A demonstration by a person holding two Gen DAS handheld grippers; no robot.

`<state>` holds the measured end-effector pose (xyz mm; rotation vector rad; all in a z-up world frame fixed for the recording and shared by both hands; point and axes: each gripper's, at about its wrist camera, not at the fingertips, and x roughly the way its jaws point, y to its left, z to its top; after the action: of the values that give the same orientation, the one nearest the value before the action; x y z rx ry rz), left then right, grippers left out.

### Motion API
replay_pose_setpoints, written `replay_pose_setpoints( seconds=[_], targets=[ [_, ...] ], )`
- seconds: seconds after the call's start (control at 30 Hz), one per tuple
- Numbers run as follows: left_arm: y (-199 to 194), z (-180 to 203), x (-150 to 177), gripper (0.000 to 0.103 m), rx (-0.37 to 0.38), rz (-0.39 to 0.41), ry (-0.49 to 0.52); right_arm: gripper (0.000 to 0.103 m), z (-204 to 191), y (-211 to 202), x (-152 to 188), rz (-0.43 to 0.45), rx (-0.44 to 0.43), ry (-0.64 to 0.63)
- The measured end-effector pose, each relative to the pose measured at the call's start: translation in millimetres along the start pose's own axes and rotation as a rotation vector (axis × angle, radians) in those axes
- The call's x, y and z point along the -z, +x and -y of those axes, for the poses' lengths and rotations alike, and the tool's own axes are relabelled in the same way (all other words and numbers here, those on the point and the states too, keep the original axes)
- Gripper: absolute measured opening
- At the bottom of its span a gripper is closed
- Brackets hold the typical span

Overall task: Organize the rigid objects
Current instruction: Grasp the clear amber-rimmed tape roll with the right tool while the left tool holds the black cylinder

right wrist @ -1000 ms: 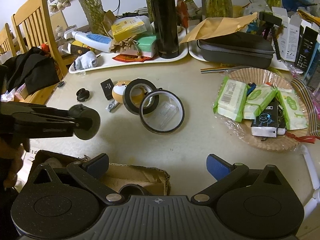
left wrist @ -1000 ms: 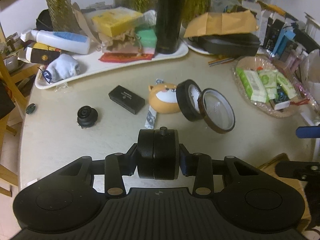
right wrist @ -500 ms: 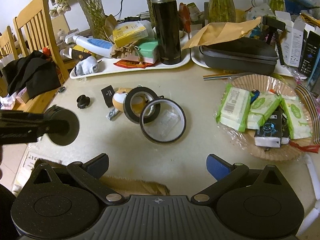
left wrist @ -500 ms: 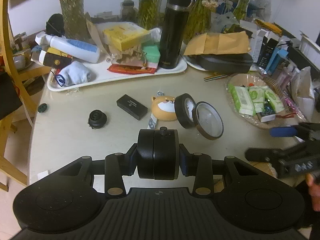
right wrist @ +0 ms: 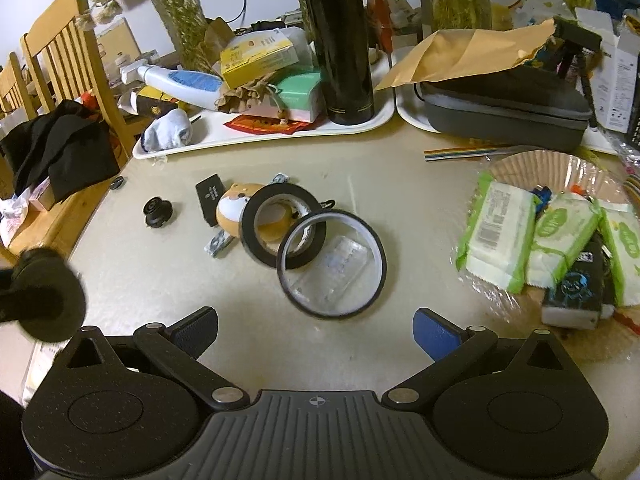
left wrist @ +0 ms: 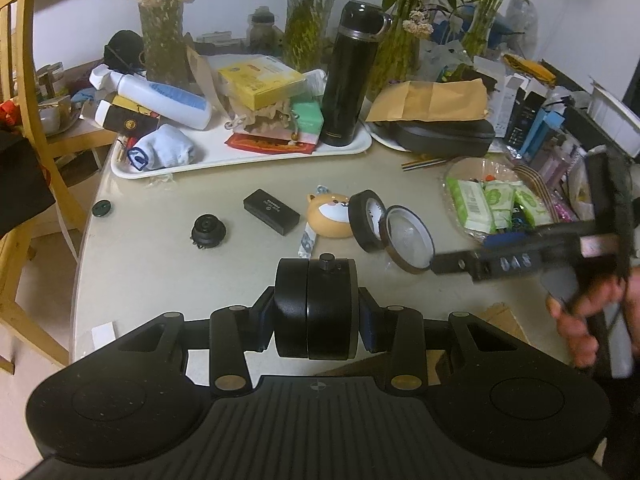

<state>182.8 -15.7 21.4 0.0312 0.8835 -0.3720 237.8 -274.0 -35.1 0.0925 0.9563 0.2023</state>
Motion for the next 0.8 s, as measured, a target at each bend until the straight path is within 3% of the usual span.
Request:
replay_pose_setpoints(
  seconds=[0.5, 0.8],
  targets=[
    [-15, 0, 13, 0.040, 0.043, 0.002, -0.014, 0.103, 31, 59, -27, -0.085, -0.131, 0.181],
    [-19, -1, 14, 0.040, 0.055, 0.002, -0.028, 0.103, 42, 80, -38, -0.098, -0.140, 0.254]
  ],
)
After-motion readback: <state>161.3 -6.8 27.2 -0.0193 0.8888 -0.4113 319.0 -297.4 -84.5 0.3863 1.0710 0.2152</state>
